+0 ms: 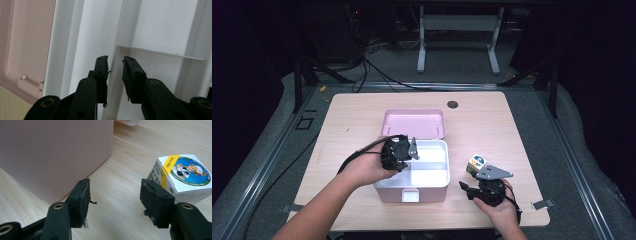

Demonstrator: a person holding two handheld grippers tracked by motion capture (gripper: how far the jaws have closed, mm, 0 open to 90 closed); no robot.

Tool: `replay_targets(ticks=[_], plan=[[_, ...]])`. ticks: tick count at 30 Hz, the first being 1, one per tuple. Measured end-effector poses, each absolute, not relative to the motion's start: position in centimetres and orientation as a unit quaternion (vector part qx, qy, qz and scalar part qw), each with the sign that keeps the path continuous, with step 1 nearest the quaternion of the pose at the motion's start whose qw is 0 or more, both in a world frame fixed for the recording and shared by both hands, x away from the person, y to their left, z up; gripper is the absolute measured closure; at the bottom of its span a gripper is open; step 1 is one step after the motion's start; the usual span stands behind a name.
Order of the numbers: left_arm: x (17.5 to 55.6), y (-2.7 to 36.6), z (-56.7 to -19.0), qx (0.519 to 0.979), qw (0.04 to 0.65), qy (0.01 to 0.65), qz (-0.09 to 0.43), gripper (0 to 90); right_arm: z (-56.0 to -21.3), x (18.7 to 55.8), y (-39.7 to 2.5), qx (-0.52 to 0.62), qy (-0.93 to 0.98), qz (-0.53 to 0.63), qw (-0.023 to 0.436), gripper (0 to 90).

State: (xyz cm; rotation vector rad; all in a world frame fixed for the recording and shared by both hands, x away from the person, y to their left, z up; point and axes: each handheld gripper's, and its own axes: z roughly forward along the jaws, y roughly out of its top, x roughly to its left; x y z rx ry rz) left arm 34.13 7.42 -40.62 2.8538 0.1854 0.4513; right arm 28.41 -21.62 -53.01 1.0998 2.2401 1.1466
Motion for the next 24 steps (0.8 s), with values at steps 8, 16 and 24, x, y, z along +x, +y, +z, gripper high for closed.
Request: replay_targets(ticks=[8, 16, 24], plan=[[35.0, 6.8, -41.1, 0.985, 0.099, 0.052, 0.131, 75.7, -53.2, 28.4, -21.4, 0.389, 0.807, 0.400, 0.193, 41.3], [35.7, 6.1, -41.0, 0.990, 0.077, 0.042, 0.110, 83.1, -53.3, 28.5, -21.4, 0.389, 0.809, 0.397, 0.190, 41.2], [35.9, 5.3, -41.3, 0.992, 0.061, 0.031, 0.106, 83.8, -53.4, 28.5, -21.4, 0.388, 0.811, 0.396, 0.188, 41.1]])
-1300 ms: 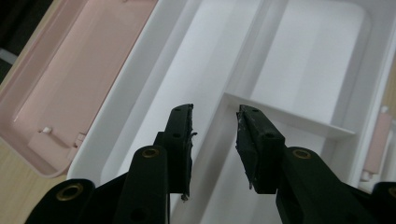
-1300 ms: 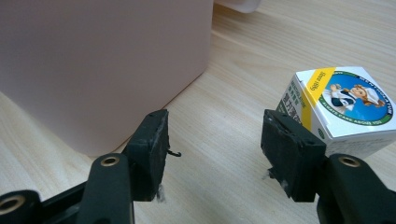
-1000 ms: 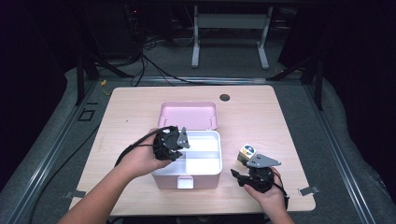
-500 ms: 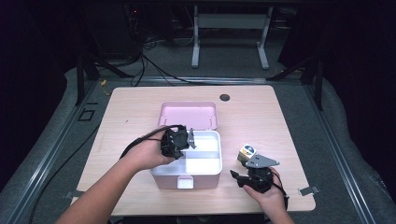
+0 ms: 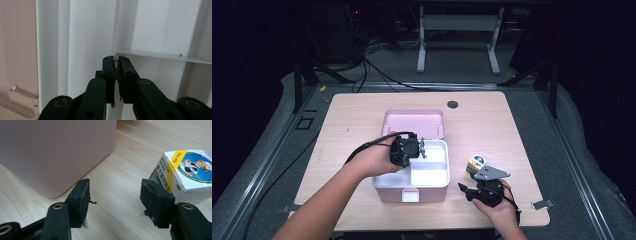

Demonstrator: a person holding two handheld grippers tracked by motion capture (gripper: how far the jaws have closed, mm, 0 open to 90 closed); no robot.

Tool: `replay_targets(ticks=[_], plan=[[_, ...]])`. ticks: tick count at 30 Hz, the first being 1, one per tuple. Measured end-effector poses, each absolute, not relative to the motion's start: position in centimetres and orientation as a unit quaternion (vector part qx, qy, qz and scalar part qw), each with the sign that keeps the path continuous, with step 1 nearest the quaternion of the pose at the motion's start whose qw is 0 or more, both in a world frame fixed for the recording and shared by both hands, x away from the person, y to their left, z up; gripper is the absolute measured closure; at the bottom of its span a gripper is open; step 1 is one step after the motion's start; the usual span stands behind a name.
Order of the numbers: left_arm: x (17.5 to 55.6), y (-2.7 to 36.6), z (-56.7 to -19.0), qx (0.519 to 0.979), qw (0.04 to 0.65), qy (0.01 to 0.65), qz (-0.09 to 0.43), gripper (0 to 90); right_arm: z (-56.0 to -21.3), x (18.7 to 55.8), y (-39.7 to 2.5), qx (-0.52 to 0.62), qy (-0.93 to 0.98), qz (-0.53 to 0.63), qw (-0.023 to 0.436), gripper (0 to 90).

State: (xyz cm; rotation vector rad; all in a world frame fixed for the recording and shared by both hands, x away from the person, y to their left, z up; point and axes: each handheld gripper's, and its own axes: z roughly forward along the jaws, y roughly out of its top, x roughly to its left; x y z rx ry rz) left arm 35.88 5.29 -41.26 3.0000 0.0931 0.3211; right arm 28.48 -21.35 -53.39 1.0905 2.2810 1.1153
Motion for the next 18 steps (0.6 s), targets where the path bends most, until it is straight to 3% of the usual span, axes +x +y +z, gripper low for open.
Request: replay_targets(ticks=[18], plan=[[35.9, 4.0, -42.1, 0.994, 0.023, 0.007, 0.110, 84.9, -53.4, 28.5, -21.4, 0.387, 0.813, 0.392, 0.190, 41.0]])
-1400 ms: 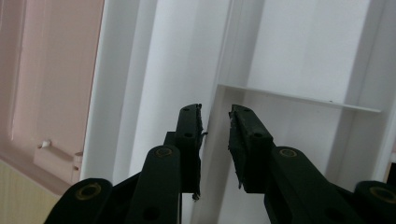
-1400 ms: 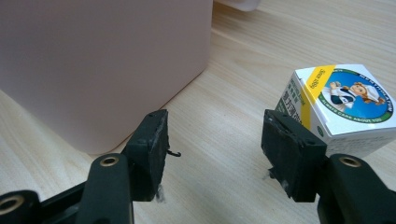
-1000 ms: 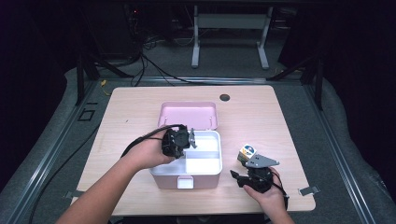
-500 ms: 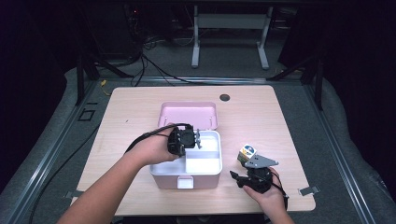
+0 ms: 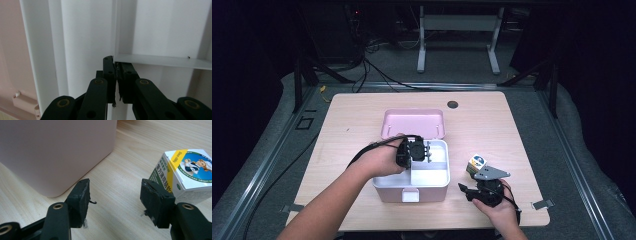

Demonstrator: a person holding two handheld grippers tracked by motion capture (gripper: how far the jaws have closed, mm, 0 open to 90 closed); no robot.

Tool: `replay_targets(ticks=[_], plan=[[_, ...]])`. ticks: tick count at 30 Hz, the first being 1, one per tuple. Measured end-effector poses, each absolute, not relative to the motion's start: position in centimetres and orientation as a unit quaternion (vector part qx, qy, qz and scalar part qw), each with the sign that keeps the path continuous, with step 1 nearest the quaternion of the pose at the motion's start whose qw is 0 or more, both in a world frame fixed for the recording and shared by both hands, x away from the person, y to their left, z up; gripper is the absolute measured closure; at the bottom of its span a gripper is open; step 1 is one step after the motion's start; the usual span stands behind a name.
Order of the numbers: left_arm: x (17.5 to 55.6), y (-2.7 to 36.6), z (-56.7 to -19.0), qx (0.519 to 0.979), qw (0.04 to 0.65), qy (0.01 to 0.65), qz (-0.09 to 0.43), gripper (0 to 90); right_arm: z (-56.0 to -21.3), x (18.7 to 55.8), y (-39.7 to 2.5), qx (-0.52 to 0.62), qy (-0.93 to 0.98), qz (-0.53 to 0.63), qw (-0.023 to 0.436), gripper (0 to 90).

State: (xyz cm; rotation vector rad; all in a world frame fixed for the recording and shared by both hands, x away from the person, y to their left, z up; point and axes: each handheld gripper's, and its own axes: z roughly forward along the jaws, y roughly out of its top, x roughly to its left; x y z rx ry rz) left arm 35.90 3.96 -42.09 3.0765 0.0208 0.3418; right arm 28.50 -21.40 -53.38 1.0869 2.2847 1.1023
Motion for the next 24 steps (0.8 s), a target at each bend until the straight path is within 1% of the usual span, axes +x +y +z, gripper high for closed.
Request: replay_targets(ticks=[8, 10, 12, 16, 17, 19, 21, 24], plan=[[35.7, 4.1, -41.4, 0.994, 0.017, 0.000, 0.105, 87.1, -53.4, 28.5, -21.4, 0.387, 0.813, 0.393, 0.189, 40.9], [35.5, 4.3, -40.7, 0.994, 0.022, 0.004, 0.105, 88.1, -53.4, 28.5, -21.4, 0.387, 0.813, 0.392, 0.188, 40.9], [35.3, 4.5, -39.8, 0.993, 0.033, 0.006, 0.117, 89.0, -53.5, 28.6, -21.4, 0.386, 0.814, 0.391, 0.188, 40.9], [34.9, 5.0, -38.1, 0.992, 0.043, 0.009, 0.120, 89.0, -53.5, 28.5, -21.3, 0.387, 0.813, 0.392, 0.188, 40.8], [34.6, 5.5, -37.1, 0.991, 0.044, 0.014, 0.125, 89.0, -53.4, 28.5, -21.3, 0.387, 0.813, 0.392, 0.188, 40.8], [34.5, 6.2, -36.5, 0.991, 0.049, 0.024, 0.126, 89.0, -53.4, 28.5, -21.3, 0.389, 0.811, 0.395, 0.187, 40.7], [34.6, 7.6, -35.7, 0.991, 0.051, 0.047, 0.118, 89.0, -53.4, 28.5, -21.3, 0.388, 0.811, 0.395, 0.187, 40.5], [34.9, 9.8, -35.2, 0.988, 0.061, 0.100, 0.099, 89.0, -53.3, 28.4, -21.4, 0.388, 0.812, 0.394, 0.185, 40.5]])
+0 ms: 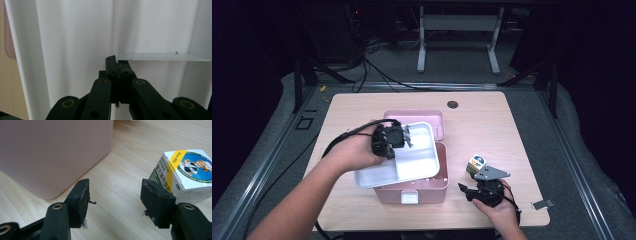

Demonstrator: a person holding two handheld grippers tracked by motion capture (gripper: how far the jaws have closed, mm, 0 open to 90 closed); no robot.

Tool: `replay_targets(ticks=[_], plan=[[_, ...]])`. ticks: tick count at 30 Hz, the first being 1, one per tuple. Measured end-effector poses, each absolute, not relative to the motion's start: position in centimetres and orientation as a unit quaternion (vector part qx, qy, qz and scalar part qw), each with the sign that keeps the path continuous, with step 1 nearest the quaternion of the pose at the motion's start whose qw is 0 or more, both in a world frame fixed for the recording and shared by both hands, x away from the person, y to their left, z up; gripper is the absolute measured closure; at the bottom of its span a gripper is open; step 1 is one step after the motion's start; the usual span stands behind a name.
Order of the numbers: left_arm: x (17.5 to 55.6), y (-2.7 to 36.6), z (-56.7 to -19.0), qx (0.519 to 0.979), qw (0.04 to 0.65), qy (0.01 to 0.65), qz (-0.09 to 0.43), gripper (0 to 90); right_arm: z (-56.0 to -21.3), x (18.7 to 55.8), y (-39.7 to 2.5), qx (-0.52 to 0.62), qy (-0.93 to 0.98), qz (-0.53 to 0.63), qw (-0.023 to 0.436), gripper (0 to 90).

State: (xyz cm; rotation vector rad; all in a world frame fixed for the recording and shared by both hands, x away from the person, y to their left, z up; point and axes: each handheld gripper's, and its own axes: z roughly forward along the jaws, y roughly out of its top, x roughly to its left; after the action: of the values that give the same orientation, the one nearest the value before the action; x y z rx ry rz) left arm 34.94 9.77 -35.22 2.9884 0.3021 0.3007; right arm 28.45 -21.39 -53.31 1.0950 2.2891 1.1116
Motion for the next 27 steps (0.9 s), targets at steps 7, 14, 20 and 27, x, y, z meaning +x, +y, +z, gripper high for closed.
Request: replay_targets(ticks=[7, 14, 20, 27], plan=[[36.0, 16.9, -35.4, 0.964, 0.083, 0.241, 0.070, 88.9, -53.3, 28.5, -21.4, 0.390, 0.810, 0.395, 0.191, 40.1], [36.3, 24.0, -36.7, 0.934, 0.066, 0.344, 0.066, 89.0, -53.3, 28.5, -21.2, 0.390, 0.811, 0.394, 0.189, 39.8], [36.4, 27.8, -39.2, 0.913, 0.059, 0.399, 0.057, 89.0, -53.3, 28.5, -21.2, 0.390, 0.811, 0.394, 0.190, 39.8], [36.8, 28.1, -44.0, 0.911, 0.072, 0.404, 0.037, 89.0, -53.3, 28.5, -21.2, 0.389, 0.810, 0.395, 0.190, 39.8]])
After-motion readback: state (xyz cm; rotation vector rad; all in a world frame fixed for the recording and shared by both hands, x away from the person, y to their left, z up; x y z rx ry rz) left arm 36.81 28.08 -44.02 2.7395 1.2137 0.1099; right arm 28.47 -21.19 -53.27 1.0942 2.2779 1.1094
